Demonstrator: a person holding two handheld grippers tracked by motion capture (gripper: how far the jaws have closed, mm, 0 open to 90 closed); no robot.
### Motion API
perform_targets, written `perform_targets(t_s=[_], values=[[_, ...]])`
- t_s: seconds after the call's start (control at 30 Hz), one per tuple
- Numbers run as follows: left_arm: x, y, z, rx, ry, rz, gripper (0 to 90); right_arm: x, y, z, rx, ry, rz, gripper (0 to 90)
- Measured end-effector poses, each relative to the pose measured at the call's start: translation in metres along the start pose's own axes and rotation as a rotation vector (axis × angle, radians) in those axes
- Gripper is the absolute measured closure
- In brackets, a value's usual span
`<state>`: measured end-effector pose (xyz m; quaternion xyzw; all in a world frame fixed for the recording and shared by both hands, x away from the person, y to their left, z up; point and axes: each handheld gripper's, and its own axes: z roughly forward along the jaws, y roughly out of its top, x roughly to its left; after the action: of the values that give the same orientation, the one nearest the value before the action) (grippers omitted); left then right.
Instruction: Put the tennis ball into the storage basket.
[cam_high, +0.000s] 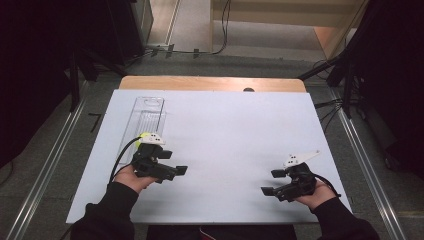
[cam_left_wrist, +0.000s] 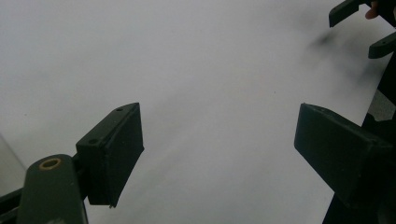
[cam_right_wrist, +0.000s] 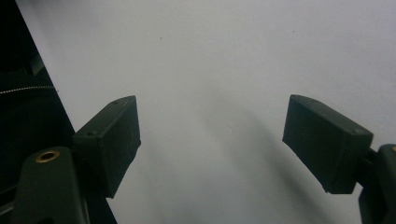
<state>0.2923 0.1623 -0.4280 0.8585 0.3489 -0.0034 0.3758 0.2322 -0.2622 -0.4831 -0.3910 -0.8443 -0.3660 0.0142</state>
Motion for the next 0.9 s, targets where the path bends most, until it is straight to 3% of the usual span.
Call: perform_targets(t_s=[0.33, 0.5, 0.77, 0.9], values=[[-0.001, -0.011, 0.002, 0.004, 0.0, 0.001, 16.2, 0.0, 0.0, -0.001, -0.001, -0.005, -0.002, 17.0], [0.001, -0.018, 0.004, 0.018, -0.022, -0.007, 16.2, 0.0, 0.0, 0.0, 0.0, -0.005, -0.002, 17.1], [-0.001, -0.028, 0.007, 0.05, -0.025, 0.027, 16.2, 0.0, 0.0, 0.0, 0.001, -0.004, -0.001, 17.1], [-0.001, -0.032, 0.007, 0.032, -0.002, 0.041, 17.0, 0.0, 0.0, 0.0, 0.001, -0.004, -0.001, 17.0]])
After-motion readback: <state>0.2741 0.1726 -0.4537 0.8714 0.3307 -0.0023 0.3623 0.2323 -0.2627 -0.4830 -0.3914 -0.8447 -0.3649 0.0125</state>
